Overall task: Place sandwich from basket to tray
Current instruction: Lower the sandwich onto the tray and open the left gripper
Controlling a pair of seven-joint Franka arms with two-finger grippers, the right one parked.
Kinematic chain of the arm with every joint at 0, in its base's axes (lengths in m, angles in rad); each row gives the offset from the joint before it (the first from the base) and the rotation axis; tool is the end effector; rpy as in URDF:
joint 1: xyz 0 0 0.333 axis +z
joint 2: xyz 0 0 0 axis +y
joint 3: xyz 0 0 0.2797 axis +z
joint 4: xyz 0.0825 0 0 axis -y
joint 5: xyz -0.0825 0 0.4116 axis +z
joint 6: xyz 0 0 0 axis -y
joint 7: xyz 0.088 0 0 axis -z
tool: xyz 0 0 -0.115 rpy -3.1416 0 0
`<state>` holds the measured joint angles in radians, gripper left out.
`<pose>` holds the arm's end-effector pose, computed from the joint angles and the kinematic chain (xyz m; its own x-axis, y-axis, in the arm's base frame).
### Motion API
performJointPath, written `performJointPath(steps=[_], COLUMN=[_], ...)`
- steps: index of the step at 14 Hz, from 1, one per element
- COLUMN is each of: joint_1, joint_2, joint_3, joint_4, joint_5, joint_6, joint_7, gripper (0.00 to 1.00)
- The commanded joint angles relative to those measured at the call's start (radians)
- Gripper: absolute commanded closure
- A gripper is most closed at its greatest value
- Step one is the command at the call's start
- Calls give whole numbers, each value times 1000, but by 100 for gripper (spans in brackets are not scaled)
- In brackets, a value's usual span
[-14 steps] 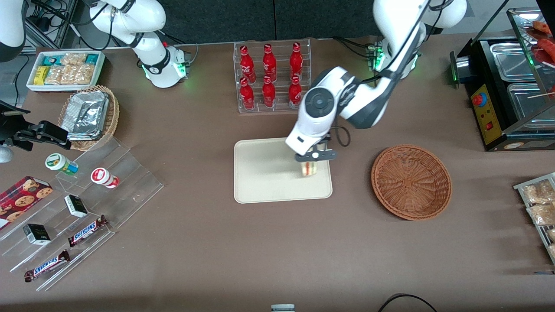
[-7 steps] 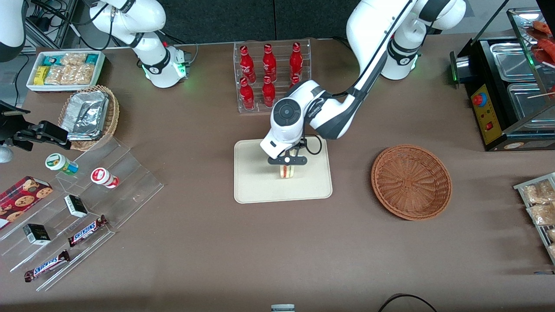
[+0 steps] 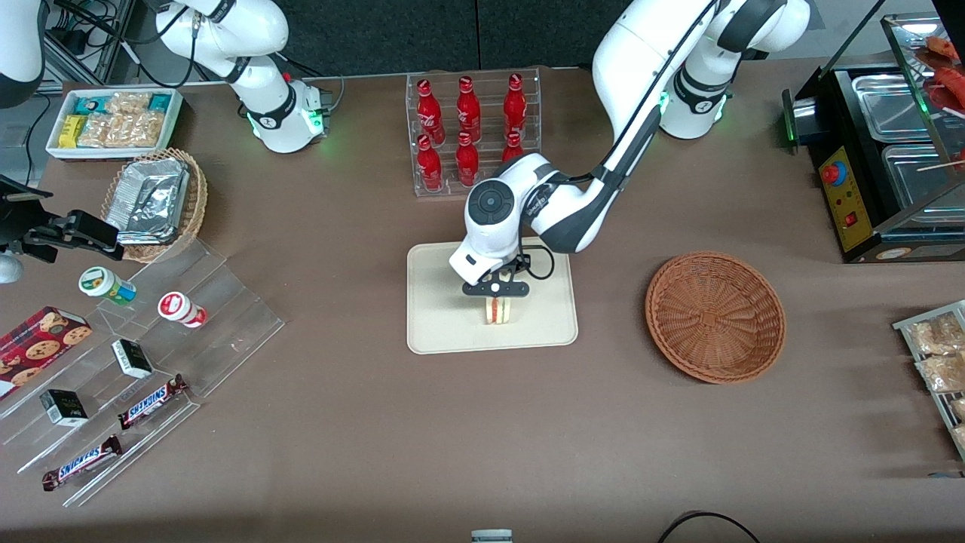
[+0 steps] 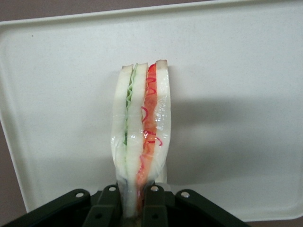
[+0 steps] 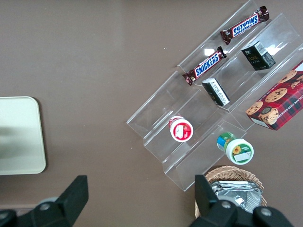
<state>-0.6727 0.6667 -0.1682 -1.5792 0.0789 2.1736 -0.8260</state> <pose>0.4710 -0.5060 0.1932 0.9970 -0.0288 -0.0725 -0.0302 -0.9994 -0.0172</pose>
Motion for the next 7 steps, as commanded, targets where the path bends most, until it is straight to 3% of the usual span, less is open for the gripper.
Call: performJointPath(steps=[1, 2, 3, 4, 5, 7], joint_1=[-18, -18, -18, -18, -18, -16], joint_2=[25, 25, 36, 40, 42, 39], joint_3=[13, 13, 13, 13, 13, 13], joint_4=[33, 33, 33, 33, 34, 36], joint_5=[22, 21, 21, 18, 18, 16], joint_6=[8, 8, 9, 12, 18, 17], joint_7=[-25, -25, -25, -24, -22, -19], gripper=[100, 100, 91, 39, 0, 0])
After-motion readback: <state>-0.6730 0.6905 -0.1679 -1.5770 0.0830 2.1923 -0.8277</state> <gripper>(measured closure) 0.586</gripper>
